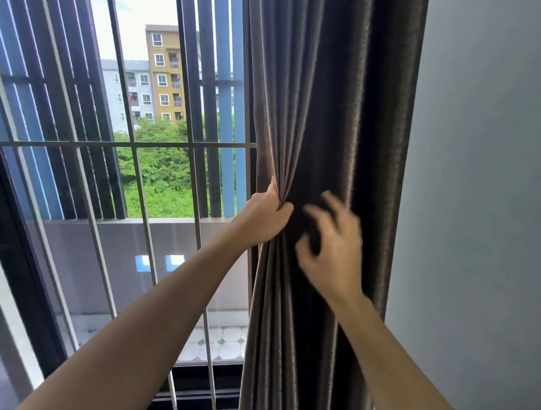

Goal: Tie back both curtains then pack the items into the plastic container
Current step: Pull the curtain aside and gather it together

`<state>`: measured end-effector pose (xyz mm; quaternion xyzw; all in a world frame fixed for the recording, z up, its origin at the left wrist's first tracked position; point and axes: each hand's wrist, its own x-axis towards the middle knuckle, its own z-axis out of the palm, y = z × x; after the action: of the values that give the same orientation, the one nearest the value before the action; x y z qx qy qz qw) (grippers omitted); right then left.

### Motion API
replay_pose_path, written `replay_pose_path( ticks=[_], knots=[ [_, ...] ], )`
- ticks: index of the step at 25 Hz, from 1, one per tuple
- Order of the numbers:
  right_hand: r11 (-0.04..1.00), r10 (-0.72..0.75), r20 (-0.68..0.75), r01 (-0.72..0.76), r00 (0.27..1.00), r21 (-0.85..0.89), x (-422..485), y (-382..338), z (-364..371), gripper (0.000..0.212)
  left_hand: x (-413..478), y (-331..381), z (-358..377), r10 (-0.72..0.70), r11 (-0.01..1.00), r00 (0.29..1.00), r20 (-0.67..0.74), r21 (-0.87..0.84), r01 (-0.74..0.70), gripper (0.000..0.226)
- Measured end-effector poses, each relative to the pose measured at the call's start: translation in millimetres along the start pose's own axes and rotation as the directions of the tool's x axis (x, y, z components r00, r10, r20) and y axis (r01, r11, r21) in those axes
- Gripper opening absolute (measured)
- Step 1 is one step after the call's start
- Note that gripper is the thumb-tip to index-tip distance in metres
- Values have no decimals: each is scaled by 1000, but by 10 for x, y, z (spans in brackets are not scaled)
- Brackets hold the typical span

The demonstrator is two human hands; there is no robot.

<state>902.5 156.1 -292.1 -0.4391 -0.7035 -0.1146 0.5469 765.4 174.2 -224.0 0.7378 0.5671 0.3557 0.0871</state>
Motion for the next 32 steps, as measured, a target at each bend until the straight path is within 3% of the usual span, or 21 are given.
replay_pose_path(
  ticks=[1,2,5,8,10,16,19,20,21,22,23,24,25,26,27,28,30,32],
  knots=[
    [997,69,-148,-65,987,31,104,-17,-47,59,-8,-8,-13,3,1000,1000,14,-15,-2,52],
    [983,163,-180,-144,970,116,230,-23,-92,66,-10,-9,-25,5,999,1000,25,-32,-4,52],
    [867,346,133,-371,929,332,465,81,-113,85,-26,9,-23,-24,994,999,41,-104,28,46],
    [883,263,438,-397,860,251,215,184,3,74,-47,-3,10,-45,989,998,45,-142,51,40],
    [888,198,535,-381,822,257,-53,227,134,61,-35,-2,19,-46,985,998,45,-161,53,41],
    [881,109,614,-362,782,304,-152,155,262,57,3,127,124,-11,977,999,50,-212,21,33],
    [880,78,715,-384,695,278,-221,93,193,58,15,121,230,61,994,990,-124,-87,-72,37],
    [897,53,708,-345,705,276,-239,81,134,57,21,110,251,65,996,980,-190,-41,-74,36],
    [933,53,617,-259,785,249,-231,88,65,55,29,101,260,49,998,971,-233,-13,-54,34],
    [969,71,418,-162,906,189,-184,125,-12,55,36,93,252,16,1000,971,-240,-10,-19,33],
    [990,83,123,-96,989,100,-103,185,-109,56,40,87,236,-8,1000,976,-216,-20,4,33],
    [990,136,-147,-129,980,55,0,275,-210,60,39,80,218,-16,999,984,-175,-38,10,31],
    [967,251,-248,-231,936,104,104,385,-294,70,28,77,199,-5,998,991,-136,-59,-3,26],
    [915,386,-202,-346,900,208,206,493,-361,81,20,80,182,7,997,994,-106,-80,-15,19],
    [850,472,-60,-436,880,297,279,608,-360,88,19,90,170,14,995,996,-85,-102,-23,14],
    [819,472,91,-475,877,323,292,672,-315,86,13,101,169,13,992,998,-63,-123,-20,12],
    [852,358,325,-449,875,269,171,674,-163,66,8,122,194,7,986,1000,-21,-168,-10,11],
    [863,228,482,-404,846,302,7,562,-1,61,32,148,213,-3,980,1000,-1,-197,2,9]
  ],
)
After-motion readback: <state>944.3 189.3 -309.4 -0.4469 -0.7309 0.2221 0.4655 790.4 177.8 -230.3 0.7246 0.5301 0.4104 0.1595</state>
